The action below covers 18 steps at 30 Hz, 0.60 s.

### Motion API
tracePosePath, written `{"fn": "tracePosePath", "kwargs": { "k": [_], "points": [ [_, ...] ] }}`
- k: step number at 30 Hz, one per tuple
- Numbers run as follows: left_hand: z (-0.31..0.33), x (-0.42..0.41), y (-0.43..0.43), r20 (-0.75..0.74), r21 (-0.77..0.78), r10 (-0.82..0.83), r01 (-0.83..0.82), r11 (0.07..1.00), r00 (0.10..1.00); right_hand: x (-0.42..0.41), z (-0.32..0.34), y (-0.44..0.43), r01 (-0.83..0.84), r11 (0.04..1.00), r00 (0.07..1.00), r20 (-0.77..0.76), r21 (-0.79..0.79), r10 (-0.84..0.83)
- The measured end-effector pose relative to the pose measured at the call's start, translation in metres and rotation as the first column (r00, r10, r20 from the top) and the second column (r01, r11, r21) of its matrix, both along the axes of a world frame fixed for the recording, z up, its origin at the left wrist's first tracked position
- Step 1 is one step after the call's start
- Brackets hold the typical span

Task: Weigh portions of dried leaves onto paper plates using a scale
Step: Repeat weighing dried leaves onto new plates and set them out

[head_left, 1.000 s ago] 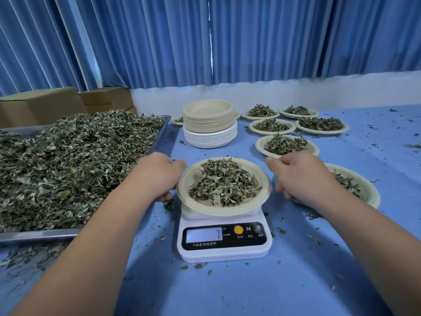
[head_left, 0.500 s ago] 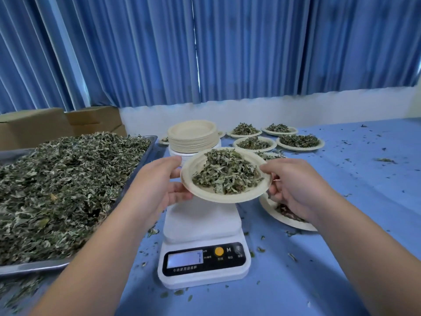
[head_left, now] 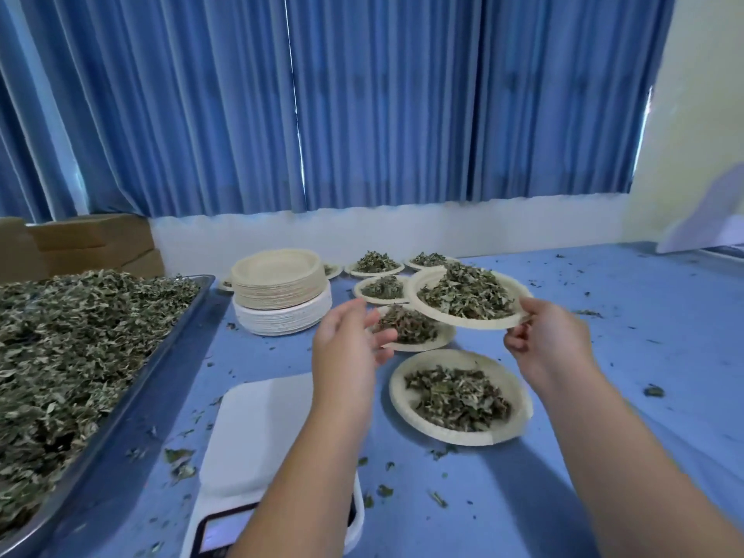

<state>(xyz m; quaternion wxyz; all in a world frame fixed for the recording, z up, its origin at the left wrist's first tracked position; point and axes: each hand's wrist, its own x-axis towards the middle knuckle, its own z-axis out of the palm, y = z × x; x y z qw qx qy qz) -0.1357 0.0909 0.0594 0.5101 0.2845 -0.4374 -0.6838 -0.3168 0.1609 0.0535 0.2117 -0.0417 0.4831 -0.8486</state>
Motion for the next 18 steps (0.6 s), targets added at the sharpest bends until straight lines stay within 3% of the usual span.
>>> {"fn": "tracePosePath", "kwargs": {
  "k": [3,8,18],
  "points": [
    [-0.01,0.004,0.001,0.133,-0.056,0.017,-0.009,0.998,0.991,-0.027,-0.006,-0.001,0.092,0.994,0.996,-0.01,0.055,-0.092],
    [-0.014,0.001,0.001,0.214,-0.089,0.015,0.004,0.996,0.977,-0.068,-0.031,0.003,0.206,0.962,0.978,-0.015,0.177,-0.207],
    [-0.016,-0.004,0.0,0.254,-0.136,0.025,0.01,0.991,0.967,-0.091,-0.04,-0.017,0.192,0.905,0.981,-0.088,0.38,-0.171]
  ]
}}
